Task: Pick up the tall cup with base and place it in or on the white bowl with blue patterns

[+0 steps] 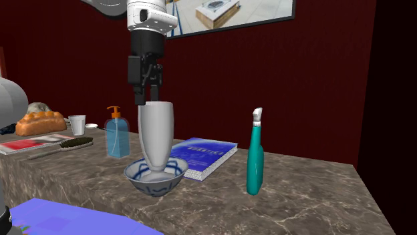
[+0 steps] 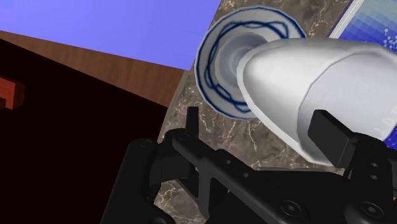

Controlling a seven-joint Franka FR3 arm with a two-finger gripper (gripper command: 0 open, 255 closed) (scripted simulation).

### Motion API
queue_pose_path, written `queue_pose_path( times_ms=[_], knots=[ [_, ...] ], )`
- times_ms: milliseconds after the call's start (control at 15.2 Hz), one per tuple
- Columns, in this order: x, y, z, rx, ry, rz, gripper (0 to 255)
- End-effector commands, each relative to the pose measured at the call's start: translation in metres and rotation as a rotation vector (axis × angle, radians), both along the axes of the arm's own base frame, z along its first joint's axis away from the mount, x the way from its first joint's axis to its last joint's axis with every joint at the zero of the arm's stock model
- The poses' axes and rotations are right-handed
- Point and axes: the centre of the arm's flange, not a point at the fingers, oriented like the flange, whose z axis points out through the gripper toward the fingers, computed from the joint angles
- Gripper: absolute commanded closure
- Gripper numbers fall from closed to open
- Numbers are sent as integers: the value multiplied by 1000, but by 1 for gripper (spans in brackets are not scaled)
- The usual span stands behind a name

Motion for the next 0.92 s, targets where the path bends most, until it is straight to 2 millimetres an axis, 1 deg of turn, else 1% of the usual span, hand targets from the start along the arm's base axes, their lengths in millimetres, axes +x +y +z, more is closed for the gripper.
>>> queue_pose_path(
  times_ms=[0,66,264,330,858],
  knots=[
    [0,0,0,0,0,0,0],
    [0,0,0,0,0,0,0],
    [2,0,40,0,0,0,0],
    [2,0,50,0,0,0,0],
    [2,0,50,0,0,0,0]
  ],
)
